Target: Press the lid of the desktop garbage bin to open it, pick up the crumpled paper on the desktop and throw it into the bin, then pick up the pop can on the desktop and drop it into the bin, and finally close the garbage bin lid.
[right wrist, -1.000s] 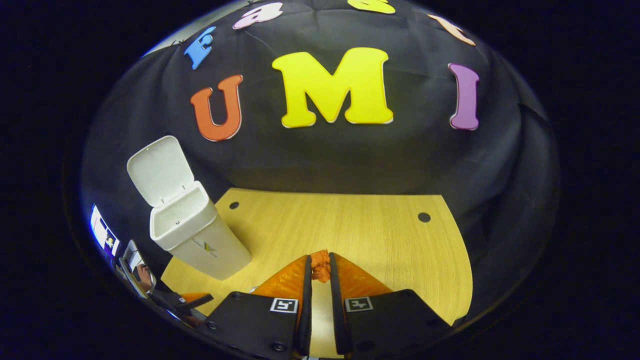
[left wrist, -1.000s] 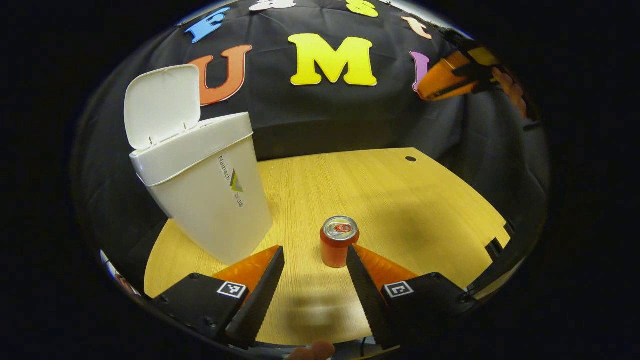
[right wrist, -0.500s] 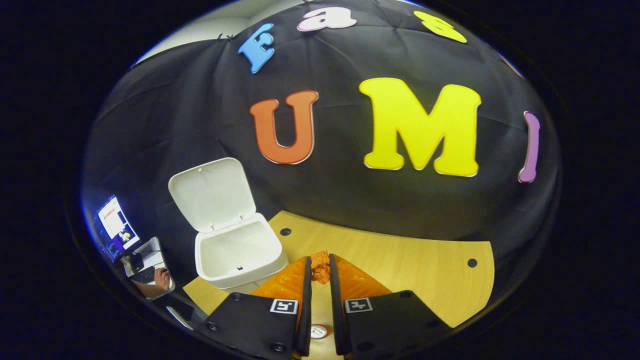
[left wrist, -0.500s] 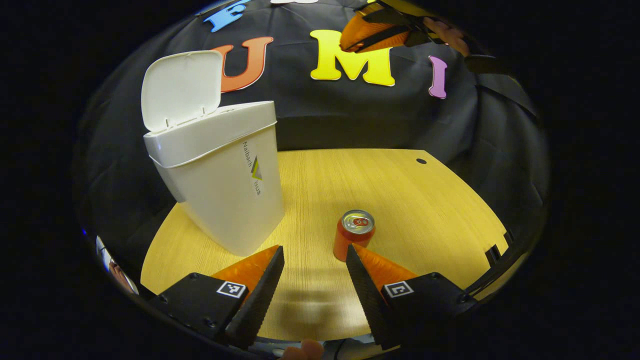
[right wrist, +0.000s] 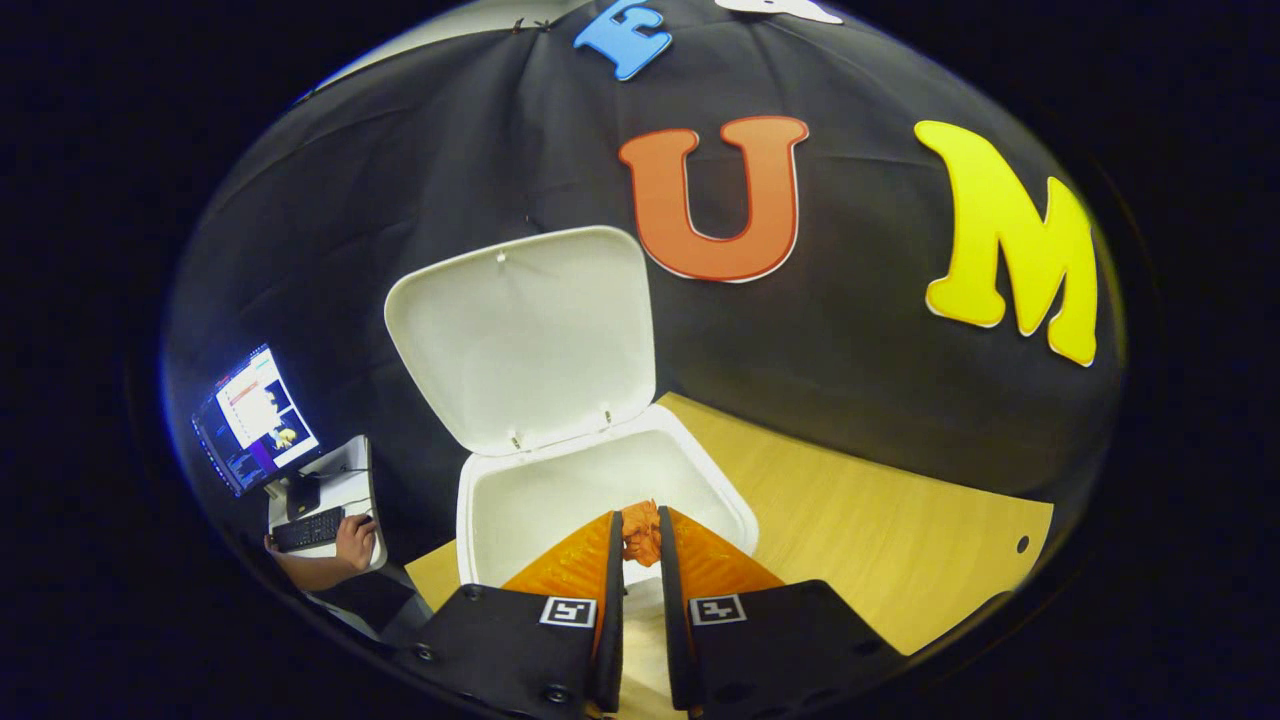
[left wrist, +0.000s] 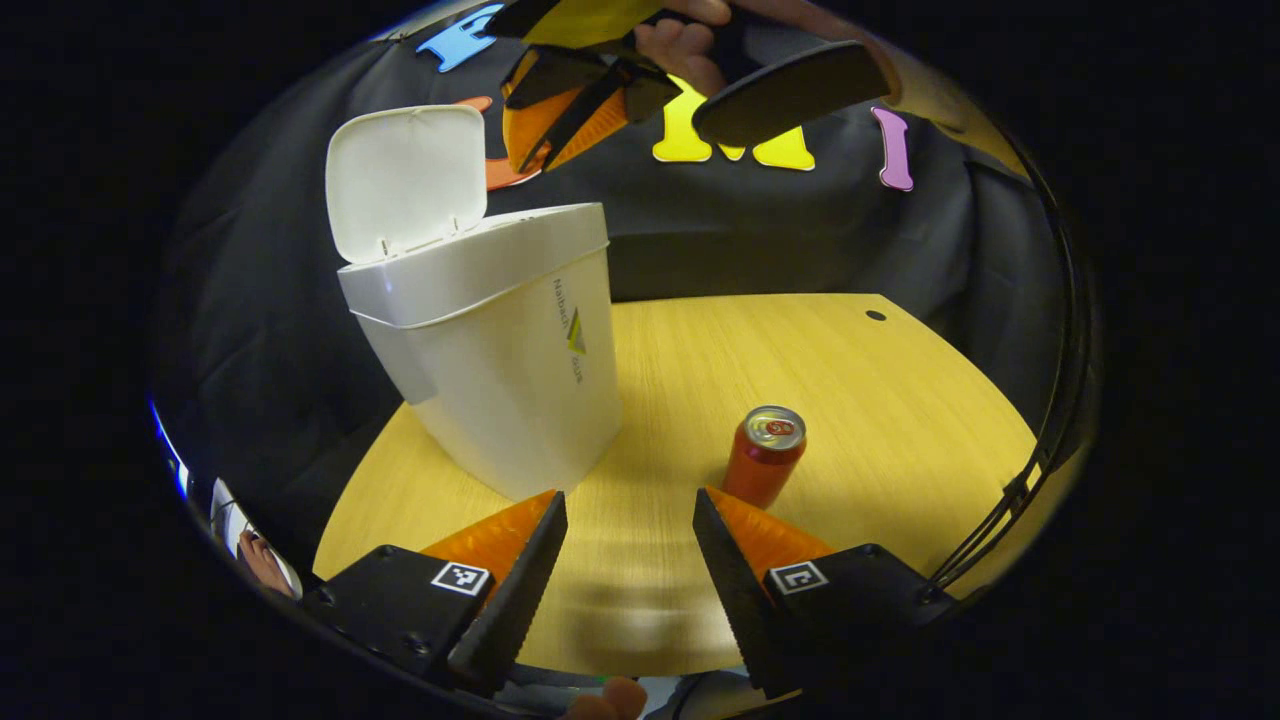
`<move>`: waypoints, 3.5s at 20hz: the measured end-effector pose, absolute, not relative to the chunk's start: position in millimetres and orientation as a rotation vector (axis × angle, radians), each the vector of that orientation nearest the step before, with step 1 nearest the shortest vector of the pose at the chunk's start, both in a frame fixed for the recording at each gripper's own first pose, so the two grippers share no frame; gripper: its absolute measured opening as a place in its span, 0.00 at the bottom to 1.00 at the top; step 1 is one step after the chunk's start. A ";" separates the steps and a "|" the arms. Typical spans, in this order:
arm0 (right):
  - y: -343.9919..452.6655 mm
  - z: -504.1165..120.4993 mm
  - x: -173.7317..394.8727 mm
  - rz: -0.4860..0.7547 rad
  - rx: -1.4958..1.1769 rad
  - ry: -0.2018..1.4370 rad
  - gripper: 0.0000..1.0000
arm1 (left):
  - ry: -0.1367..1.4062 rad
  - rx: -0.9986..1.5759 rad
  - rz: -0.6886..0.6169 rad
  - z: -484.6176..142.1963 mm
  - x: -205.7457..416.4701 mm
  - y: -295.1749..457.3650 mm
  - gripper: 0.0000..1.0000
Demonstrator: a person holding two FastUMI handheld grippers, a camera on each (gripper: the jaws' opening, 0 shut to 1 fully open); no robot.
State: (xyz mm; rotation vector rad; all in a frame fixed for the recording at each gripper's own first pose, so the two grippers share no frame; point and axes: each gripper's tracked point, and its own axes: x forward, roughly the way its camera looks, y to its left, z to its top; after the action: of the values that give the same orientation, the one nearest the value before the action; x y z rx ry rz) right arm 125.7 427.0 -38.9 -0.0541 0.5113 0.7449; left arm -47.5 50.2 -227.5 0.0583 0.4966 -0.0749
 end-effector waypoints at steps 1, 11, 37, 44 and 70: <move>434.1 -45.7 127.7 0.744 -0.065 0.525 0.19 | 0.496 0.059 -0.069 -227.0 -49.9 53.5 0.87; 453.8 -56.9 121.1 0.790 -0.073 0.506 0.81 | 0.508 0.078 -0.090 -236.9 -43.0 56.9 0.91; 18.0 -82.3 147.3 -0.021 0.105 0.353 0.93 | 0.563 0.110 -0.299 -280.2 -11.7 -59.4 0.92; -18.1 -174.6 60.5 -0.066 0.138 0.520 0.95 | 0.597 0.071 -0.301 -299.6 4.4 -72.7 0.91; -31.3 -235.9 10.8 -0.053 0.078 0.672 0.95 | 0.612 0.083 -0.269 -267.2 44.4 -72.3 0.86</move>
State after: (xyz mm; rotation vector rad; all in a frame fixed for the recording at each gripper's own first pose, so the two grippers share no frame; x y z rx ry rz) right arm 10.8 -31.3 -235.9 0.0776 0.6716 -0.0530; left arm 44.4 -72.3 -267.2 0.0828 0.6123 -0.2688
